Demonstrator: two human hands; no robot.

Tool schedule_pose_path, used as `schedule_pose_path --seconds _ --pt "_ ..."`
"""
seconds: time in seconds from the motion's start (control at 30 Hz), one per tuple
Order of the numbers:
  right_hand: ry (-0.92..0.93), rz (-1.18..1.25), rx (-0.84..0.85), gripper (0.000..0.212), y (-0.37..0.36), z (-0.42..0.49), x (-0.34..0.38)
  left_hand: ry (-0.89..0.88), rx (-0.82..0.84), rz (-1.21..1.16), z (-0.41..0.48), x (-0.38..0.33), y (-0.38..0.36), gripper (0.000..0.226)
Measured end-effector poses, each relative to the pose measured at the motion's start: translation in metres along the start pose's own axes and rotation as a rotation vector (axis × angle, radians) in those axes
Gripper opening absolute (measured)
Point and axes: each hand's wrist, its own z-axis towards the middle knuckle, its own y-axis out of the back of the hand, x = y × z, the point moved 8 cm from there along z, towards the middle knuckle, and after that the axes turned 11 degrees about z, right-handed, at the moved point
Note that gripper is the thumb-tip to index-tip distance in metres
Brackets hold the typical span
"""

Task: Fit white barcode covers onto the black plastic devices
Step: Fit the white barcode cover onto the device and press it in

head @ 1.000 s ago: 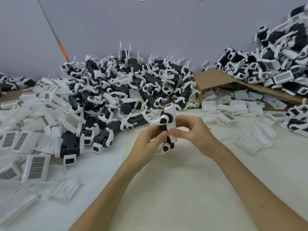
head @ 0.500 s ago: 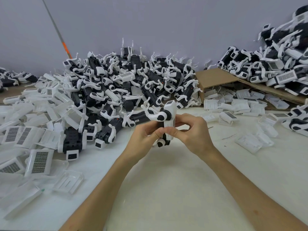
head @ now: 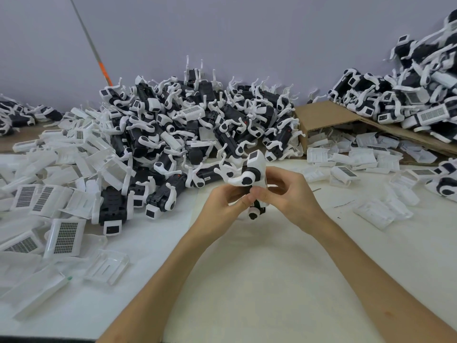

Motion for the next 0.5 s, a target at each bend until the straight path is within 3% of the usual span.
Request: schedule_pose_path --seconds 0.4,0.5 --pt "0.103 -0.125 -0.131 0.031 -0.002 -0.009 0.016 -0.048 -0.036 0.065 -0.002 0.001 0.006 0.009" --pt "0.15 -0.186 -0.164 0.027 -0.001 -0.012 0.022 -0.05 -0.017 0.099 -0.001 0.002 0.006 0.022"
